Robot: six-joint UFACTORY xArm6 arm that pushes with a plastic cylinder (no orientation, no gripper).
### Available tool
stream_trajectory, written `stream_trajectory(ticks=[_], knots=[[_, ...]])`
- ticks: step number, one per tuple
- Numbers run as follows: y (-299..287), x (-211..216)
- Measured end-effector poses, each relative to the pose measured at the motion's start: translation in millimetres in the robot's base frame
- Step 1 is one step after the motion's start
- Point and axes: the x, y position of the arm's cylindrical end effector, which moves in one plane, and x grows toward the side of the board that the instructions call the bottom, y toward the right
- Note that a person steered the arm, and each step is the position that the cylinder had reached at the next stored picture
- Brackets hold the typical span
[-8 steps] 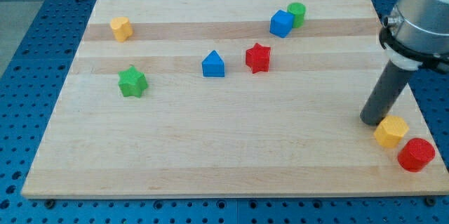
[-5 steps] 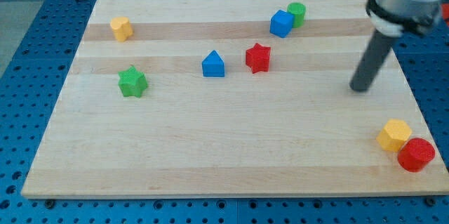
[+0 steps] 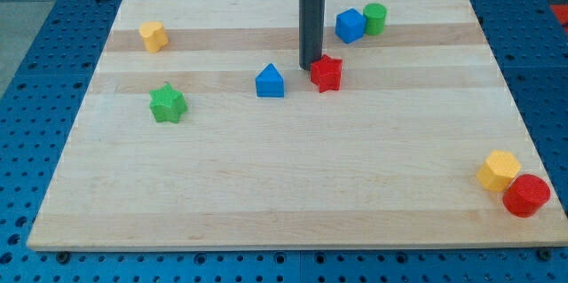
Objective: Move red star towards yellow hexagon
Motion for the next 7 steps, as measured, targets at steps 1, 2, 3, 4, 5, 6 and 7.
stream_trajectory(ticks=[1,2,3,4,5,6,7], knots=[[0,3],[35,30],[82,70],[123,100],[149,116],[161,117],[178,126]])
